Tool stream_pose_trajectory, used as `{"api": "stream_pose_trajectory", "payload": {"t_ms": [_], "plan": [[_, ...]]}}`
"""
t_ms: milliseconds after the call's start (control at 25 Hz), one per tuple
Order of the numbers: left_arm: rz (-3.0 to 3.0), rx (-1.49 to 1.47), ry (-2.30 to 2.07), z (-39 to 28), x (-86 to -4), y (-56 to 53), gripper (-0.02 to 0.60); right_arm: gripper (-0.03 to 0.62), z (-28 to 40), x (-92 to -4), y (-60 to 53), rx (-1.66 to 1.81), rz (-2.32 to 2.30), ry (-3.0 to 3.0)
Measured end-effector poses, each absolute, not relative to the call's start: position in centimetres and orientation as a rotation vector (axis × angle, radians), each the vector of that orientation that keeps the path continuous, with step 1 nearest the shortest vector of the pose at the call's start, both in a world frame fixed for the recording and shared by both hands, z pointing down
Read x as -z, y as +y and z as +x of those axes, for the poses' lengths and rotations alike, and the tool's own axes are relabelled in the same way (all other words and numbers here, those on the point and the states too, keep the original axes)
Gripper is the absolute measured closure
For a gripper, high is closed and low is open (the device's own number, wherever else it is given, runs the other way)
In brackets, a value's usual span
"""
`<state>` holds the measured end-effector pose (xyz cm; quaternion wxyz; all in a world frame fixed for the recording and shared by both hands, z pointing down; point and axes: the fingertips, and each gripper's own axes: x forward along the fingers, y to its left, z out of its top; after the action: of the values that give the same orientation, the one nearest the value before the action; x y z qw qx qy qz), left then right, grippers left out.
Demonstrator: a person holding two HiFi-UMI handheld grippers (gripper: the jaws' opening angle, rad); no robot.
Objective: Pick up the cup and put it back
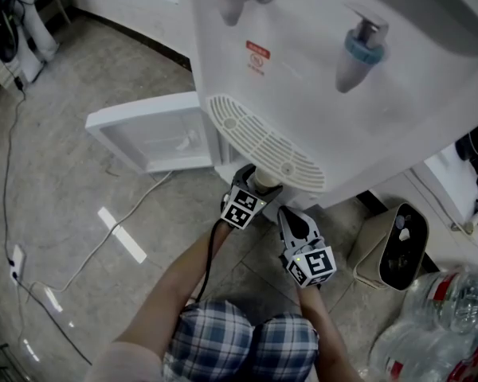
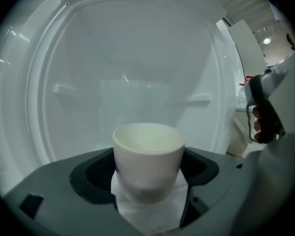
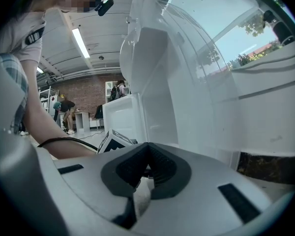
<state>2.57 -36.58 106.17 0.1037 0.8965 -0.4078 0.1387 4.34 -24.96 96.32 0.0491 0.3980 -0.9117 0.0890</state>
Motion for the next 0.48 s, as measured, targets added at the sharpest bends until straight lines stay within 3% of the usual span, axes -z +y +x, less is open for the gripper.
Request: {"api": "stream_pose_trajectory", "payload": {"t_ms": [480], "plan": [[2.634, -0.381, -1.28, 0.4, -104.5, -35.2, 0.166, 0.577, 4.0, -96.4, -25.2, -0.267, 1.239, -2.76]]}}
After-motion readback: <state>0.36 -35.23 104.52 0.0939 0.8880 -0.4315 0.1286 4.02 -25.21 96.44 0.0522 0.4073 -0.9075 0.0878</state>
